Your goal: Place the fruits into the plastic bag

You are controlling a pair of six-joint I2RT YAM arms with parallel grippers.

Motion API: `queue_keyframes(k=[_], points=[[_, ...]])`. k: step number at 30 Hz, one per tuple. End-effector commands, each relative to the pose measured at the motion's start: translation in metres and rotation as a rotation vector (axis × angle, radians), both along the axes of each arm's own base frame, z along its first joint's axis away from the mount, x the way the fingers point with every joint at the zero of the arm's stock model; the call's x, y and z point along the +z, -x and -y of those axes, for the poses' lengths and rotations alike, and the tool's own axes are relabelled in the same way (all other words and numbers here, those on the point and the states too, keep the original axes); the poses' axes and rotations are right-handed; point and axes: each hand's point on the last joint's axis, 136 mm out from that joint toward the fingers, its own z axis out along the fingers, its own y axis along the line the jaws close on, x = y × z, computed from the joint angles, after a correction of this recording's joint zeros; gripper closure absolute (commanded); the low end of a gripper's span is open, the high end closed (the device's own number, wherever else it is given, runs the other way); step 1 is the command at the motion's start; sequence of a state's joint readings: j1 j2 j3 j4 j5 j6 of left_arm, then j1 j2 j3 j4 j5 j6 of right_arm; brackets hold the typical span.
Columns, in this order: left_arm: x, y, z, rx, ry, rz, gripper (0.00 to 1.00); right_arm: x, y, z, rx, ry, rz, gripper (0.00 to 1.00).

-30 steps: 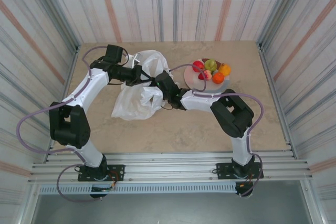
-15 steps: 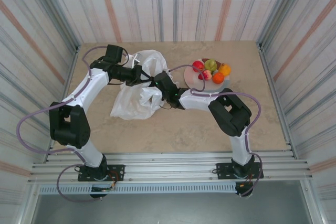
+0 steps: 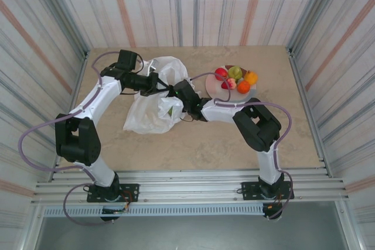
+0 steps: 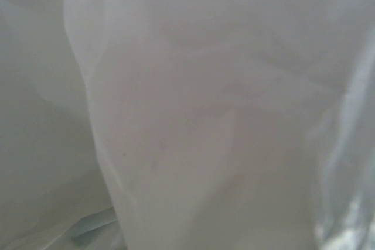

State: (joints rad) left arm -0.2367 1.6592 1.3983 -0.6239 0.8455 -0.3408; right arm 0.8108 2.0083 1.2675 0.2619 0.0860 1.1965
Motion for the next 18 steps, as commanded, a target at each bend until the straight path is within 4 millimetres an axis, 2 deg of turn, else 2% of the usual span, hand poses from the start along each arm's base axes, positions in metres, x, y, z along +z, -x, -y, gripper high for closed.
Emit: queue_keyframes(k=[1, 8, 18], points=[[0.005, 0.004, -0.001, -0.007, 0.019, -0.002, 1.00, 0.013, 0.001, 0.005, 0.010, -0.007, 0.013, 0.04], [0.005, 0.002, -0.005, 0.007, 0.014, 0.001, 1.00, 0.018, 0.015, 0.001, 0.105, 0.021, 0.022, 0.05], [0.009, -0.002, -0.013, 0.032, 0.016, 0.016, 1.00, 0.028, 0.052, 0.001, 0.243, 0.027, 0.026, 0.08]])
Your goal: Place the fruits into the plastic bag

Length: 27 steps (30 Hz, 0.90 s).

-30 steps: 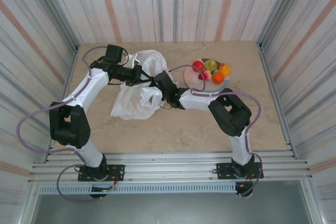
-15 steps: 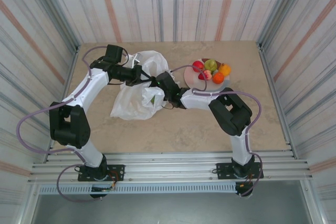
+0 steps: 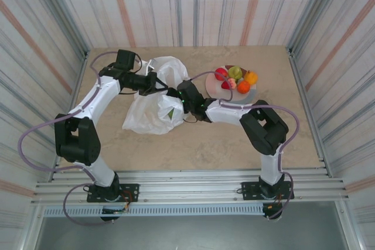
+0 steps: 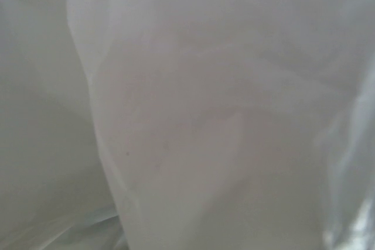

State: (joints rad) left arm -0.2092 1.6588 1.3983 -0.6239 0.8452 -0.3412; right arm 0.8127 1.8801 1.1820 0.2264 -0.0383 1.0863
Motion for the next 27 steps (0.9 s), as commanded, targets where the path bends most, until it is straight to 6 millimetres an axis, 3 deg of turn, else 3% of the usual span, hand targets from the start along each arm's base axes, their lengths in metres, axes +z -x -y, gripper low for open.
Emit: queue_keyframes(k=[1, 16, 21, 27], points=[[0.010, 0.004, -0.004, 0.008, 0.016, 0.021, 1.00, 0.004, 0.022, -0.004, 0.096, -0.005, 0.000, 0.08], [0.036, 0.007, 0.002, 0.012, 0.116, 0.026, 1.00, 0.018, 0.062, -0.032, 0.364, -0.130, -0.021, 0.17], [0.025, 0.005, -0.004, 0.031, 0.083, 0.018, 1.00, 0.024, 0.079, -0.009, 0.391, -0.024, 0.023, 0.18], [0.010, 0.001, -0.012, 0.045, 0.040, 0.009, 1.00, 0.021, 0.090, 0.045, 0.321, 0.259, 0.090, 0.16]])
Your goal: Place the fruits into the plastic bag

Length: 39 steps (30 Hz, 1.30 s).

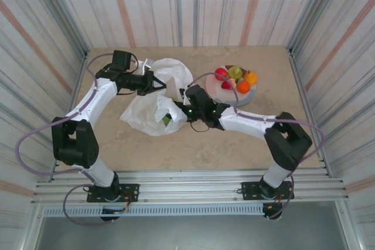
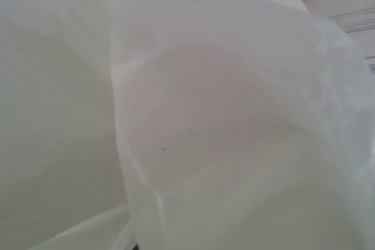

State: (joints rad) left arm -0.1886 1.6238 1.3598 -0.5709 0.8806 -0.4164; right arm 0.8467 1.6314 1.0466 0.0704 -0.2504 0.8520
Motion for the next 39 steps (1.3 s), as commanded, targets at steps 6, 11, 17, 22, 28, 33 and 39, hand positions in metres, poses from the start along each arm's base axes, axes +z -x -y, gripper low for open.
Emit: queue_keyframes(k=[6, 11, 17, 22, 28, 33, 39], points=[[-0.004, -0.003, -0.012, 0.018, -0.014, 0.021, 1.00, -0.008, 0.012, 0.078, -0.118, 0.308, 0.144, 0.17], [-0.005, -0.004, -0.013, 0.018, -0.011, 0.018, 1.00, 0.005, 0.015, 0.088, -0.121, 0.282, 0.216, 0.17], [-0.004, -0.004, -0.012, 0.012, -0.009, 0.019, 1.00, 0.039, 0.029, 0.086, -0.015, 0.168, 0.378, 0.17], [-0.004, -0.003, -0.014, 0.007, -0.020, 0.015, 1.00, 0.062, 0.025, 0.119, -0.057, 0.182, 0.460, 0.18], [-0.007, -0.004, -0.014, 0.011, -0.022, 0.006, 1.00, 0.049, 0.002, 0.187, -0.325, 0.259, 0.334, 0.18], [-0.009, -0.006, -0.013, 0.018, -0.014, -0.002, 1.00, 0.000, 0.003, 0.178, -0.373, 0.197, 0.128, 0.20], [-0.011, -0.007, -0.013, 0.020, -0.010, -0.005, 1.00, -0.048, -0.001, 0.138, -0.392, 0.099, -0.052, 0.25]])
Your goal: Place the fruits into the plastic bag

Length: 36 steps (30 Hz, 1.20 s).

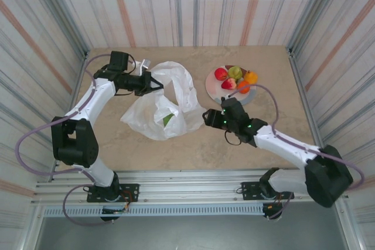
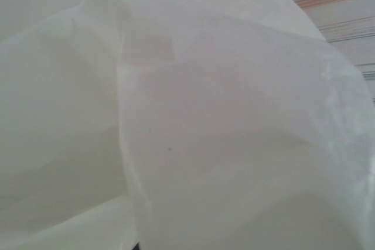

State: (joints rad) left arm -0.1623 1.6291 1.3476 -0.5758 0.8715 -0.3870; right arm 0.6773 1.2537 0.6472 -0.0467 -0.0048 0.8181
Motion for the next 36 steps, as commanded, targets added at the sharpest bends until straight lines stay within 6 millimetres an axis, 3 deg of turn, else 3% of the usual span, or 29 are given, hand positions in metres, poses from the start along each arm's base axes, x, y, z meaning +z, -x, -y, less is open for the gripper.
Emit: queue_keyframes(k=[1, 7, 11, 14, 21, 27, 31, 36], points=[[-0.002, -0.002, -0.002, 0.003, 0.012, -0.009, 1.00, -0.008, -0.007, -0.022, -0.072, -0.137, -0.072, 0.26], [-0.001, -0.002, -0.001, 0.003, 0.016, -0.006, 1.00, -0.031, -0.029, -0.049, -0.064, -0.203, -0.097, 0.43], [0.002, 0.000, -0.001, -0.002, 0.020, -0.001, 1.00, -0.042, -0.036, -0.054, -0.061, -0.177, -0.118, 0.72], [0.010, 0.003, -0.001, -0.005, 0.019, 0.015, 1.00, -0.029, -0.033, -0.050, -0.047, -0.151, -0.085, 0.87], [0.047, 0.007, 0.001, -0.015, 0.054, 0.076, 1.00, 0.062, -0.011, -0.061, 0.039, -0.169, 0.109, 1.00], [0.062, 0.007, -0.012, 0.018, 0.024, 0.102, 1.00, 0.119, -0.003, -0.072, 0.072, -0.246, 0.213, 1.00], [0.063, 0.004, -0.022, 0.047, -0.026, 0.124, 1.00, 0.124, 0.001, -0.079, 0.084, -0.235, 0.221, 1.00], [0.044, 0.000, -0.024, 0.046, -0.049, 0.084, 1.00, 0.101, 0.004, -0.069, 0.053, -0.164, 0.196, 1.00]])
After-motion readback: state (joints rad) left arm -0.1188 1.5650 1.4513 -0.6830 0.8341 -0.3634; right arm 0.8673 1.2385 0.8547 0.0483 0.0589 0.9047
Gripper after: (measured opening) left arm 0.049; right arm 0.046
